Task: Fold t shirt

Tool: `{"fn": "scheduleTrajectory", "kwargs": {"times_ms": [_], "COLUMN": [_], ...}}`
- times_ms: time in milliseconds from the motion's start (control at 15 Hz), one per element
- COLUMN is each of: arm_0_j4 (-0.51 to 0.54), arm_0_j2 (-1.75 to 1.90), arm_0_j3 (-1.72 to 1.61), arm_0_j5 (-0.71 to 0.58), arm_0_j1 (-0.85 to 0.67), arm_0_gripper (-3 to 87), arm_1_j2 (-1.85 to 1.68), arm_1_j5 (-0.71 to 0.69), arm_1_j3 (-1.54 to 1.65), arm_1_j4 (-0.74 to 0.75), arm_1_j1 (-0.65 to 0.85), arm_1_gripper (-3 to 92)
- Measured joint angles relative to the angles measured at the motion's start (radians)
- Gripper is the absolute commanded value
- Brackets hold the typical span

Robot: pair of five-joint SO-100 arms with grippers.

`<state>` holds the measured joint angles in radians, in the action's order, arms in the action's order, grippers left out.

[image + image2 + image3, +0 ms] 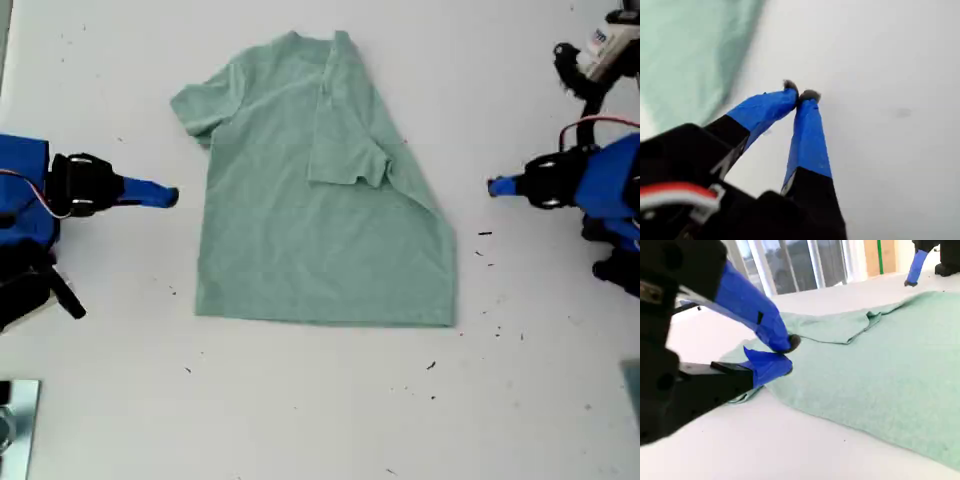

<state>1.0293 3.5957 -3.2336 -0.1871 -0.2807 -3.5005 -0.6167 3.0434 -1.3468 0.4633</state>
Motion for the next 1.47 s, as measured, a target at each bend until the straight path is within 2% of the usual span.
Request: {"fn": "scheduleTrajectory", "kwargs": {"times_ms": [67, 133, 467, 667, 867, 1000, 1133, 1267, 1333, 1467], "arm_0_j4": [0.000, 0.000, 0.000, 0.006, 0.077, 0.258, 0.419, 0.502, 0.528, 0.531], "arm_0_j2": [0.000, 0.000, 0.000, -0.015, -0.387, -0.799, -1.109, -1.361, -1.466, -1.560], "arm_0_j3": [0.000, 0.000, 0.000, 0.058, 0.411, 0.819, 1.181, 1.394, 1.465, 1.586], "arm_0_j5": [0.000, 0.000, 0.009, 0.086, 0.109, 0.005, -0.201, -0.425, -0.474, -0.549], "arm_0_j1": [0.006, 0.008, 0.006, 0.008, 0.018, -0.066, -0.267, -0.522, -0.581, -0.624], "arm_0_gripper": [-0.1, -0.1, -0.1, -0.1, -0.1, -0.1, -0.1, 17.5, 24.4, 24.7], "arm_1_j2": [0.002, 0.000, -0.002, -0.002, -0.002, -0.002, -0.002, -0.002, -0.002, -0.002], "arm_1_j5": [0.189, 0.288, 0.337, 0.339, 0.342, 0.342, 0.342, 0.342, 0.342, 0.345], "arm_1_j3": [0.000, 0.000, 0.000, 0.000, 0.002, 0.002, 0.002, 0.002, 0.002, 0.002], "arm_1_j4": [0.000, 0.000, 0.000, 0.000, 0.003, 0.003, 0.003, 0.003, 0.003, 0.003], "arm_1_j1": [-0.032, -0.063, -0.075, -0.075, -0.075, -0.075, -0.075, -0.075, -0.075, -0.083], "arm_1_gripper": [2.2, 2.2, 2.2, 2.2, 2.3, 2.3, 2.3, 2.3, 2.3, 2.3]}}
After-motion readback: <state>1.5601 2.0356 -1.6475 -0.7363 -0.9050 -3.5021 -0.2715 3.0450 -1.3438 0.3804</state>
